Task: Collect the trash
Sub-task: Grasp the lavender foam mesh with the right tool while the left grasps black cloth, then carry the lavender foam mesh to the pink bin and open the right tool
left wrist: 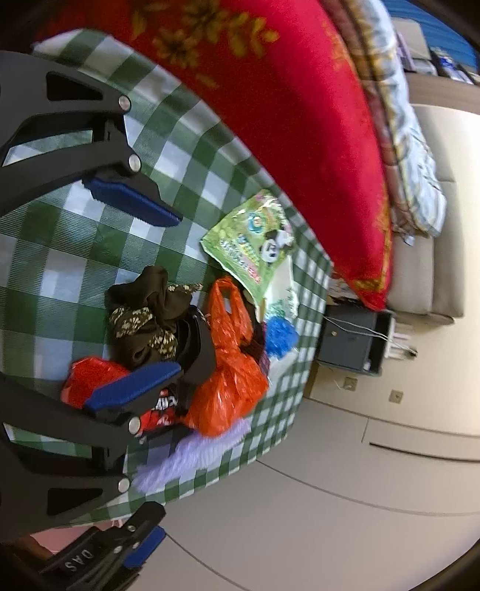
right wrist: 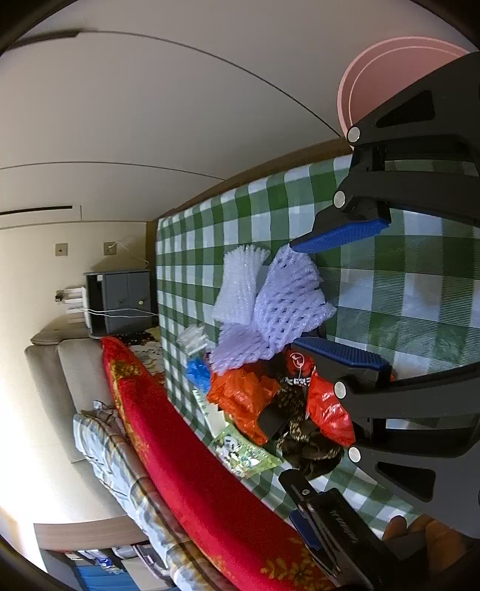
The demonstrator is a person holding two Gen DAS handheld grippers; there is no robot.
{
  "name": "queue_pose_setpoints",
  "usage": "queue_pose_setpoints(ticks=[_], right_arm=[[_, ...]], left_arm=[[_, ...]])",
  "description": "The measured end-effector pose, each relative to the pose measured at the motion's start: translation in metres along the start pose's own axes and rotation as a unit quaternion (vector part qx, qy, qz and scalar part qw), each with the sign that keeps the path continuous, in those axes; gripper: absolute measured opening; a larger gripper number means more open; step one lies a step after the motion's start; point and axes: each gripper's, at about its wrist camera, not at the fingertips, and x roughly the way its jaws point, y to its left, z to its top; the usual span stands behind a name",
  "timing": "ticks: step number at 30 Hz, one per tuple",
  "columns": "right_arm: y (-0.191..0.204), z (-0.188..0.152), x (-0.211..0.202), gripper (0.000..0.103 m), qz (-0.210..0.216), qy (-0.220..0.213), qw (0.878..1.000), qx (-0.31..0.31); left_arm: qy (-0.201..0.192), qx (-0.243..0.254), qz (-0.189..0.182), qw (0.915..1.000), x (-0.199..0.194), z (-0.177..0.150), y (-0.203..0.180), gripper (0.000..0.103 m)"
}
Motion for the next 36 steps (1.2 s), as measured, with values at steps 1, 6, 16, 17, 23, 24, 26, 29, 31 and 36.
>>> queue_pose_setpoints(ticks=[1,6,16,17,23,24,26,29,31,36], right_arm=[[0.0,0.0,0.006,0.048,0.0,0.004,1.0,0.0],[0.003,-0.001,0.021,0.048,0.005,0.017,1.0,-0.003],[0.005,-0.006,0.035,0.02,0.014,0.041,0.999,-0.006],[0.005,-0.006,0.035,0.013,0.018,0.043,0.999,-0.007],[0.015,-0.002,0.02,0.01,0.032,0.024,0.999,-0.03],[0.016,-0.001,0.018,0.01,0.033,0.021,0.999,-0.032],[0.019,0.001,0.01,0.01,0.038,0.015,0.999,-0.035],[0.021,0.002,-0.003,0.01,0.045,0.007,0.998,-0.039],[0.022,0.003,-0.012,0.01,0.045,0.0,0.998,-0.041],[0.017,0.004,-0.043,0.01,0.038,-0.018,0.998,-0.036]], left_arm=[[0.007,-0.004,-0.003,1.0,0.005,-0.001,0.0,0.068],[0.023,-0.008,-0.003,0.9997,0.019,-0.003,0.0,0.064],[0.053,-0.022,-0.007,0.9983,0.036,-0.006,0.005,0.041],[0.054,-0.022,-0.009,0.9982,0.036,-0.006,0.005,0.035],[0.039,-0.016,-0.018,0.999,0.025,-0.002,0.002,0.012],[0.035,-0.015,-0.019,0.9991,0.022,0.0,0.002,0.012],[0.03,-0.015,-0.02,0.9992,0.017,0.001,0.002,0.011],[0.015,-0.013,-0.02,0.9996,0.005,0.004,0.003,0.01],[0.006,-0.01,-0.02,0.9997,-0.002,0.005,0.003,0.01],[-0.017,-0.001,-0.025,0.9995,-0.024,0.007,0.004,0.01]])
